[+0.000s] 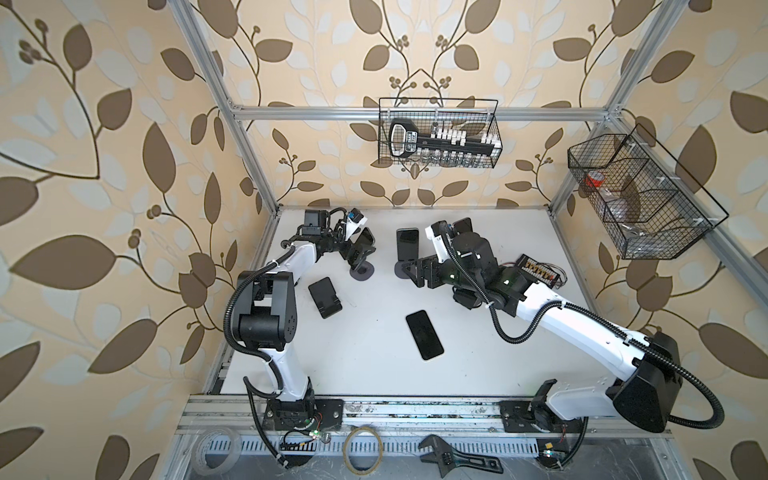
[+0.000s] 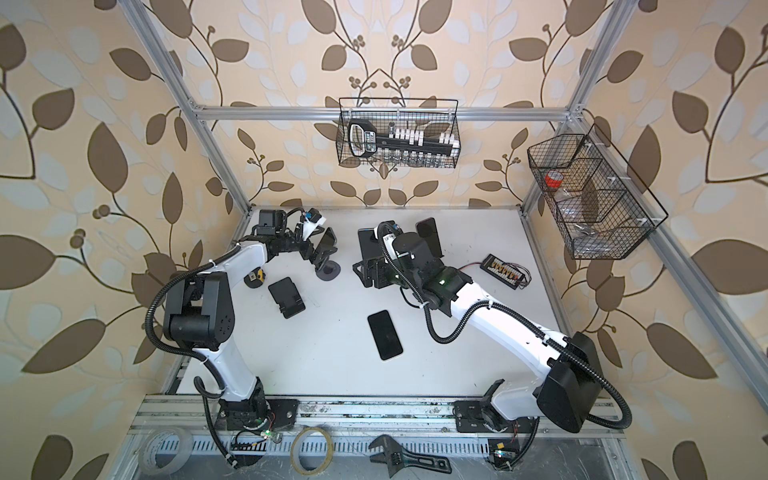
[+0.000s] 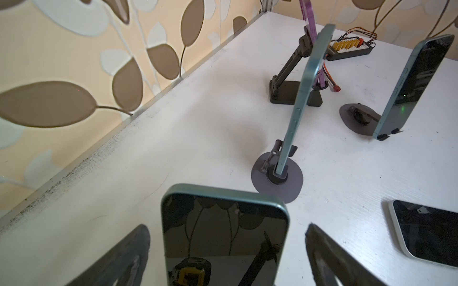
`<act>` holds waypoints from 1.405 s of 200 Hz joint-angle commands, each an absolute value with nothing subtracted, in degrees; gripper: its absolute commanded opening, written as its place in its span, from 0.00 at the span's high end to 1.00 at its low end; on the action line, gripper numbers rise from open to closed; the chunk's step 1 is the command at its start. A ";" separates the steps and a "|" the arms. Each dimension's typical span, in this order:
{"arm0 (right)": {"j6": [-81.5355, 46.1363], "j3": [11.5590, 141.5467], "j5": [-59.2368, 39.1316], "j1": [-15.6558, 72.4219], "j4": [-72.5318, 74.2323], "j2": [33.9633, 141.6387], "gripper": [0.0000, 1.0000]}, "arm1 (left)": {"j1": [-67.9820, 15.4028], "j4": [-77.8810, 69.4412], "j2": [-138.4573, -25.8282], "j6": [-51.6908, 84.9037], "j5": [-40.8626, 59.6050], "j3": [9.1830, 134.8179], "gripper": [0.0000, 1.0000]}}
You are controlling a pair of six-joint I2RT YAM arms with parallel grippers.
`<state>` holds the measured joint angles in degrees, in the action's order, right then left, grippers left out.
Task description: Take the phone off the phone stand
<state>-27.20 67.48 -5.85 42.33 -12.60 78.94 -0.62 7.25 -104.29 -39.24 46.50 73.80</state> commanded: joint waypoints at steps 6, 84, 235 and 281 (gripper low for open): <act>-27.74 67.15 -6.75 42.59 -11.78 79.57 0.15 | 0.26 10.53 -104.91 -42.88 49.37 76.94 0.03; -28.00 67.42 -6.94 42.61 -11.78 80.20 0.15 | 0.32 13.97 -105.96 -45.78 49.68 79.30 0.08; -28.22 68.36 -6.98 42.63 -11.95 81.47 0.16 | 0.53 14.33 -106.98 -46.89 50.27 80.23 0.19; -28.16 68.55 -6.77 42.70 -12.13 81.56 0.15 | 0.53 14.41 -107.18 -47.02 50.45 80.24 0.20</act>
<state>-27.86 67.48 -6.33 42.37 -12.47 80.77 0.10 13.80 -107.33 -43.77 48.01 78.24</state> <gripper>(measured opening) 0.844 0.801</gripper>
